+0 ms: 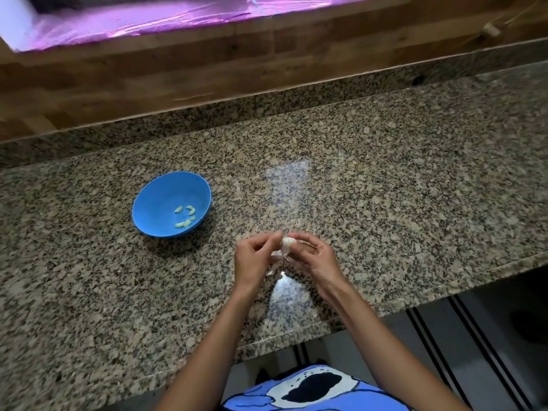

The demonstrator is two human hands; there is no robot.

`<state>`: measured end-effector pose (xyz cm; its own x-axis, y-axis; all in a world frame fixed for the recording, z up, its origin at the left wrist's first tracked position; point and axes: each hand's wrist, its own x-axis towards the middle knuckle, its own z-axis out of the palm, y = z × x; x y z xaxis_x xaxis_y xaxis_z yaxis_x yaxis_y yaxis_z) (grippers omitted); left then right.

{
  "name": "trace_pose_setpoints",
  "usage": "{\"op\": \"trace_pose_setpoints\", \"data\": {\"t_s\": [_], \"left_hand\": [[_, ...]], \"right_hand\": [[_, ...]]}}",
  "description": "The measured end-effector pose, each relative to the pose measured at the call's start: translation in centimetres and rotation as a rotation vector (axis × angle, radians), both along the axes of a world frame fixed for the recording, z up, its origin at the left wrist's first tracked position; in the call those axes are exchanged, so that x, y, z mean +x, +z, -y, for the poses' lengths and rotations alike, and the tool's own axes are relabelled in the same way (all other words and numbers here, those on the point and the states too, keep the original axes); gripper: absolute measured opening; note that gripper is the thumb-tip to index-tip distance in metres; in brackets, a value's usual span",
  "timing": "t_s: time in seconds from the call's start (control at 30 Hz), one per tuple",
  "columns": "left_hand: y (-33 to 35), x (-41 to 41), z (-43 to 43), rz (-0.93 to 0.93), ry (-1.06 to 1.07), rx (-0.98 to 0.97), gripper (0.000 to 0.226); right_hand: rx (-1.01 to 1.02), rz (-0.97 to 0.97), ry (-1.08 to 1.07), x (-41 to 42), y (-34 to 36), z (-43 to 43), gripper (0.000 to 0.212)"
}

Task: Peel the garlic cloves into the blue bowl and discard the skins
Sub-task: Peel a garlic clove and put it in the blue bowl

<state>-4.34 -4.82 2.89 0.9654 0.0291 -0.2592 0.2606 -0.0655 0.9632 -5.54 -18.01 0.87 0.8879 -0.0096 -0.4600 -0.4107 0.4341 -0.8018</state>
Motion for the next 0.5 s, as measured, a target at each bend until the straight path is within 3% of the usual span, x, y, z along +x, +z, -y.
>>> {"op": "trace_pose_setpoints", "data": {"t_s": [0.17,0.5], "left_hand": [[0.5,0.1,-0.2,0.009,-0.091,0.078,0.013],[0.6,0.5,-0.9,-0.126,-0.148,-0.133,0.018]], "right_hand": [[-0.009,0.009,0.006,-0.1,-0.2,0.6,0.027],[0.071,0.05,0.024,-0.6,-0.2,1.5,0.036]]}}
